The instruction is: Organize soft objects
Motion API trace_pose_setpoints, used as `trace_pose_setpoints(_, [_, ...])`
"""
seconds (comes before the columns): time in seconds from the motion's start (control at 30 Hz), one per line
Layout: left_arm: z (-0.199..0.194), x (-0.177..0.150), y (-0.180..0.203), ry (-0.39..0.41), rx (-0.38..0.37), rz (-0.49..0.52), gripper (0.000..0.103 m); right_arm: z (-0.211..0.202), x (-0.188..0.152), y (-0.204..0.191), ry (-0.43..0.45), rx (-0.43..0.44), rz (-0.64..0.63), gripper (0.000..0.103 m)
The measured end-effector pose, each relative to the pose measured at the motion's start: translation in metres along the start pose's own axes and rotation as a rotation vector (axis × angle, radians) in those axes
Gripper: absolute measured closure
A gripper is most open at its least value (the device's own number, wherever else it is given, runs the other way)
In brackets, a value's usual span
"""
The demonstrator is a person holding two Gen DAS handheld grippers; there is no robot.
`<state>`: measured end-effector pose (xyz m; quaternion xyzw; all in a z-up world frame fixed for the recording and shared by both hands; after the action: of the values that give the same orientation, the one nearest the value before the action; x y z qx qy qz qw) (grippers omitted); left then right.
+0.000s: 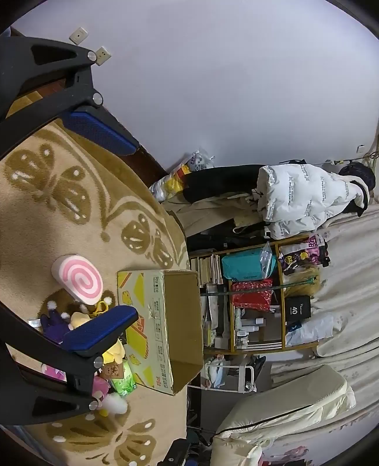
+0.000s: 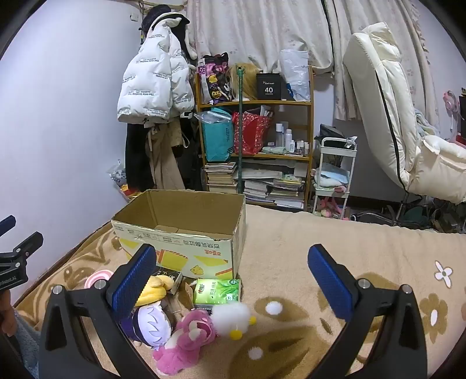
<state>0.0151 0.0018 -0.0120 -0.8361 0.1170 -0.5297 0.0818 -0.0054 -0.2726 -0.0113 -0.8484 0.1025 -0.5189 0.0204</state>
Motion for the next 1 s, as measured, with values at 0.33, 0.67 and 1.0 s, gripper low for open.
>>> trace_pose_setpoints(0.33, [0.0014, 0.0035, -0.0008, -0.011, -0.002, 0.002, 0.001, -0.0002, -0.0002, 0.0002, 0.0, 0.002, 0.0, 0.0])
trace_pose_setpoints(0.67, [0.0039, 0.0018, -0.0003, -0.01, 0.004, 0.009, 0.001, 0.0, -0.0007, 0.001, 0.001, 0.001, 0.002, 0.0])
trace_pose_setpoints(1.0, [0.0051, 0.0008, -0.0007, -0.012, 0.007, 0.006, 0.001, -0.0001, -0.0001, 0.0017, 0.001, -0.001, 0.004, 0.0])
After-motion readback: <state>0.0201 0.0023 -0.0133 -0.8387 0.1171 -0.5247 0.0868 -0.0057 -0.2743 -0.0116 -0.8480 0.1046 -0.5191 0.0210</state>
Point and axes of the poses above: each gripper's, at about its wrist camera, not at the fingertips, and z roughly the way its jaws point, y to its right, x to its top, the point moved 2 cm from there along z, roughly the way its jaws point, and after that the axes turned 5 degrees about z, right-handed, at the moved point
